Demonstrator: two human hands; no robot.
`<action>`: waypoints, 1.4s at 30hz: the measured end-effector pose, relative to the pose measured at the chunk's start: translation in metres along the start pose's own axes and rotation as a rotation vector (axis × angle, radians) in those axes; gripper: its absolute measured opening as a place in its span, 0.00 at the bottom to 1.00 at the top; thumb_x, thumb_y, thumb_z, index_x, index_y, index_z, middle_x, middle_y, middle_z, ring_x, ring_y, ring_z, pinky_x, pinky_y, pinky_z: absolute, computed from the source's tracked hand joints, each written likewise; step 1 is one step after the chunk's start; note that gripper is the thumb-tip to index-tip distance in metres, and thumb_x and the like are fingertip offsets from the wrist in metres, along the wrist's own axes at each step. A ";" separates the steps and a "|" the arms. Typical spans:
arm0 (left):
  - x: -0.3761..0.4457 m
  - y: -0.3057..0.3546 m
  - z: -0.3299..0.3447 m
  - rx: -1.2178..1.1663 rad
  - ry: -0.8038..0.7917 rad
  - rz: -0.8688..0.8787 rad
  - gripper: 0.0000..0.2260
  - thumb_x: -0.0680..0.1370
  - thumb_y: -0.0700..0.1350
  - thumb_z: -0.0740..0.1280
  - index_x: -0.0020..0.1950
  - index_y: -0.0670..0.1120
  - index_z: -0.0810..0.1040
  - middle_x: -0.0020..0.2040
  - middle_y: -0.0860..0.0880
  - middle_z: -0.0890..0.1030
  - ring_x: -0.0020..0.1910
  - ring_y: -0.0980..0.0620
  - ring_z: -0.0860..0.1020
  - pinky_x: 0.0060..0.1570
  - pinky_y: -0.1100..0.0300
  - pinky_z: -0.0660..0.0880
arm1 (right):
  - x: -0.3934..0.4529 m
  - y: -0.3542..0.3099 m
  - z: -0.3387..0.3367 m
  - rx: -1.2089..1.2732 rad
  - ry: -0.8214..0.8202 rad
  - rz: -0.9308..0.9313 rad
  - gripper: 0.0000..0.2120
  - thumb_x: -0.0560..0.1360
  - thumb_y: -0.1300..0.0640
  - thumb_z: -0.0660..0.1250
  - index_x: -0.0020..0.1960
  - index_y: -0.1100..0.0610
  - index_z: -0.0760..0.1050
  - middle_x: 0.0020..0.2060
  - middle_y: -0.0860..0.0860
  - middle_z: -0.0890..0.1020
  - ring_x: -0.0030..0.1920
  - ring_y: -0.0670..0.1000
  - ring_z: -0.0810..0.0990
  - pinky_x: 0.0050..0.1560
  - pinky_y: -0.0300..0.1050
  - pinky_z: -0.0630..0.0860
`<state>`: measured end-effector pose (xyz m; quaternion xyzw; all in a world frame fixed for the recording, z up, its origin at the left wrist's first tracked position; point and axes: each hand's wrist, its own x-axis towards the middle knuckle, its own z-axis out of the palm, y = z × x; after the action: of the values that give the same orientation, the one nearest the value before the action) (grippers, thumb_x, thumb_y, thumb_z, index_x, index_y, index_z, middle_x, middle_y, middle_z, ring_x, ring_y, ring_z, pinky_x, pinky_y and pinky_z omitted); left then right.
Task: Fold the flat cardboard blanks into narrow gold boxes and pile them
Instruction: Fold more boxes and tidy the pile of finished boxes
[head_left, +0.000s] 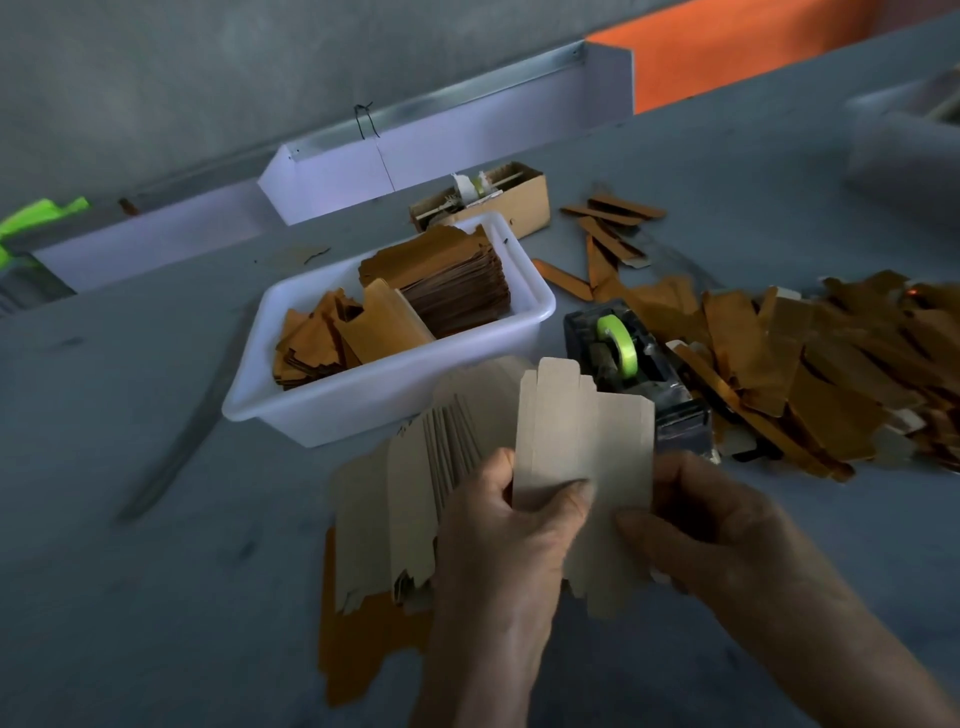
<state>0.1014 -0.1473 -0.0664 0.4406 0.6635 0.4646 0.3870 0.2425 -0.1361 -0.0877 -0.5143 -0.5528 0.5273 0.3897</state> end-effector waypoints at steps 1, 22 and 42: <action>-0.001 0.000 0.002 0.018 0.015 0.012 0.11 0.65 0.51 0.76 0.44 0.50 0.80 0.38 0.53 0.84 0.37 0.56 0.82 0.37 0.57 0.81 | -0.001 -0.002 0.002 -0.156 0.083 -0.036 0.07 0.68 0.52 0.71 0.43 0.43 0.75 0.34 0.42 0.81 0.34 0.41 0.78 0.32 0.32 0.71; -0.012 0.007 -0.008 0.019 -0.420 -0.028 0.08 0.79 0.50 0.64 0.52 0.56 0.82 0.46 0.55 0.85 0.48 0.59 0.82 0.52 0.59 0.76 | -0.003 -0.013 -0.002 0.142 0.183 -0.018 0.21 0.60 0.37 0.65 0.46 0.50 0.78 0.36 0.47 0.83 0.38 0.45 0.82 0.39 0.43 0.76; -0.024 0.003 0.019 0.321 0.114 0.261 0.10 0.76 0.49 0.69 0.56 0.58 0.82 0.45 0.56 0.75 0.46 0.58 0.76 0.49 0.61 0.77 | 0.000 -0.011 0.001 0.427 0.137 0.131 0.09 0.66 0.57 0.68 0.45 0.55 0.82 0.39 0.56 0.85 0.44 0.57 0.83 0.50 0.55 0.78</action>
<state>0.1271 -0.1640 -0.0662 0.5517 0.6871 0.4233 0.2105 0.2395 -0.1354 -0.0774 -0.4895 -0.3663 0.6202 0.4914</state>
